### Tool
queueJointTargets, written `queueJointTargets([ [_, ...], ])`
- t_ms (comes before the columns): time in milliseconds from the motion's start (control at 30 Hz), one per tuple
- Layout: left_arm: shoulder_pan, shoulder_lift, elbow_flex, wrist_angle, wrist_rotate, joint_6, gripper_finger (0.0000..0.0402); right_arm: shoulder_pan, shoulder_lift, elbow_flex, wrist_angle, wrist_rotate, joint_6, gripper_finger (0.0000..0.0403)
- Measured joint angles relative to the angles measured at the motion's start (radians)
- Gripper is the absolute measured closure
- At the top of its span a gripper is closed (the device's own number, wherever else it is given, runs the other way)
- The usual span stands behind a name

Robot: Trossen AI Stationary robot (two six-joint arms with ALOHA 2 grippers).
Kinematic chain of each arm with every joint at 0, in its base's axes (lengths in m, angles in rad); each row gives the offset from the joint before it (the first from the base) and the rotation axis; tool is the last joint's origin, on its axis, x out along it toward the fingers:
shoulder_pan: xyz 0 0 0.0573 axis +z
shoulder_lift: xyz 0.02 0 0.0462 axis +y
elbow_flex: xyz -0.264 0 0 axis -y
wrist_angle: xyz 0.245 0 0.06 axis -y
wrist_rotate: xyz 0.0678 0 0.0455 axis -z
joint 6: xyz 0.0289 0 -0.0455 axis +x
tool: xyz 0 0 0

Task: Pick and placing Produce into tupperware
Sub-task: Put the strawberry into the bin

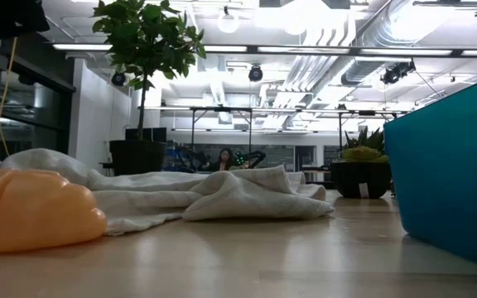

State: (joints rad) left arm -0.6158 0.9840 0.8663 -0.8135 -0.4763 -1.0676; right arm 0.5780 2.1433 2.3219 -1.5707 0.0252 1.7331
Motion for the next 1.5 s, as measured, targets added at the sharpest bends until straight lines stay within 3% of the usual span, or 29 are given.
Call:
queueJointTargets([
  [1033, 0.000, 0.000, 0.000, 0.000, 0.015, -0.003, 0.0245, 0.139, 0.000, 0.000, 0.000, 0.020, 0.172, 0.0258],
  [1500, 0.000, 0.000, 0.000, 0.000, 0.012, -0.004, 0.0245, 0.143, 0.000, 0.000, 0.000, 0.039, 0.127, 0.0258],
])
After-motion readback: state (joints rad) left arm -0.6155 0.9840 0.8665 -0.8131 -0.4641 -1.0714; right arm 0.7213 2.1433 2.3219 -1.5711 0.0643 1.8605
